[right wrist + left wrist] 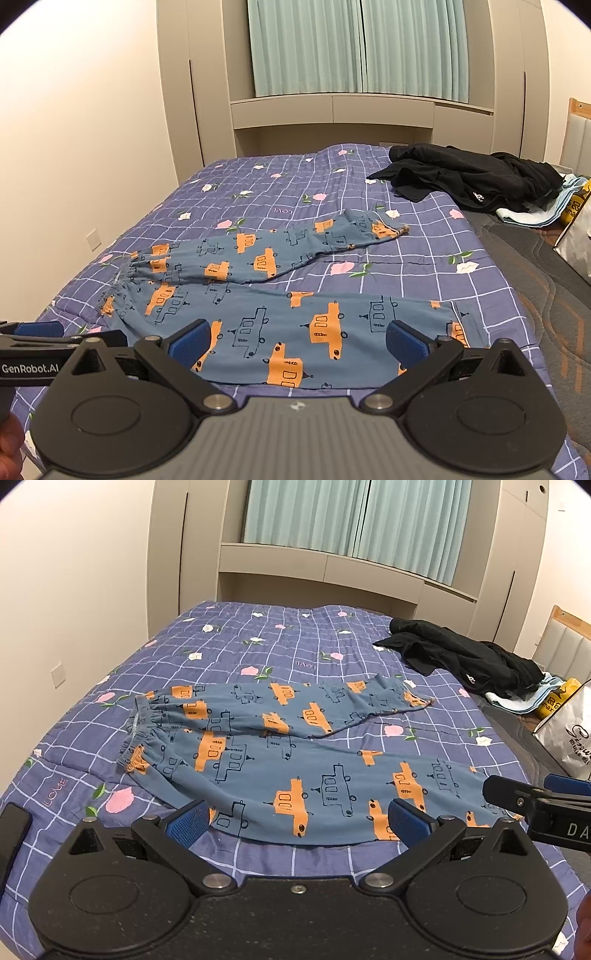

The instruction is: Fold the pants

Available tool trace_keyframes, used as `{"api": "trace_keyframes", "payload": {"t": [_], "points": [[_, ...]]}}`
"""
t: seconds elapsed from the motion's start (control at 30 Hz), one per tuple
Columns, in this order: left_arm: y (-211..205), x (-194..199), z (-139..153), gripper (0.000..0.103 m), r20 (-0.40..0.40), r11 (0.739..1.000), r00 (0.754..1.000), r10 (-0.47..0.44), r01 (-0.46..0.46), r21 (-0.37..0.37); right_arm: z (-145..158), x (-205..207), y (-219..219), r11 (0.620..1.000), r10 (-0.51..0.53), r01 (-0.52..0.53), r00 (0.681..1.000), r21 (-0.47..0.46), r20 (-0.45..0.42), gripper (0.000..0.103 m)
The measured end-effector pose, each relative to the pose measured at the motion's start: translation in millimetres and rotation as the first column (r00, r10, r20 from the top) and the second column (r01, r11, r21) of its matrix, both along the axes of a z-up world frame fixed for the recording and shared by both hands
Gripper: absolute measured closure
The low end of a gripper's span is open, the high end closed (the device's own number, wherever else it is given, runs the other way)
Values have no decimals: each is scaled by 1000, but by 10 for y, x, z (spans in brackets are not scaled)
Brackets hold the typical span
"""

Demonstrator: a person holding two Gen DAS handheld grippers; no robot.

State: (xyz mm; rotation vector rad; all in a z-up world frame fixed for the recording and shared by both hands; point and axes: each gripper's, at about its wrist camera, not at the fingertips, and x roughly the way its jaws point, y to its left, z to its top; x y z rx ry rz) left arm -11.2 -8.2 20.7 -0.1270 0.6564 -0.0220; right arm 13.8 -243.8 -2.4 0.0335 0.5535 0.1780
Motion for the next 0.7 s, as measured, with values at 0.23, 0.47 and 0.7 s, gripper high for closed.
{"api": "trace_keyframes", "payload": {"t": [0.23,0.47,0.7], "points": [[-4,-131,142,0,32,1000,999,-5,5,0,129,-157,-22,1000,1,-1,1000,-1,31,0],[6,-316,295,0,68,1000,998,-9,9,2,292,-350,-51,1000,-5,5,998,0,70,0],[10,-520,408,0,98,1000,995,-9,9,4,404,-574,-76,1000,-4,3,995,3,99,0]]}}
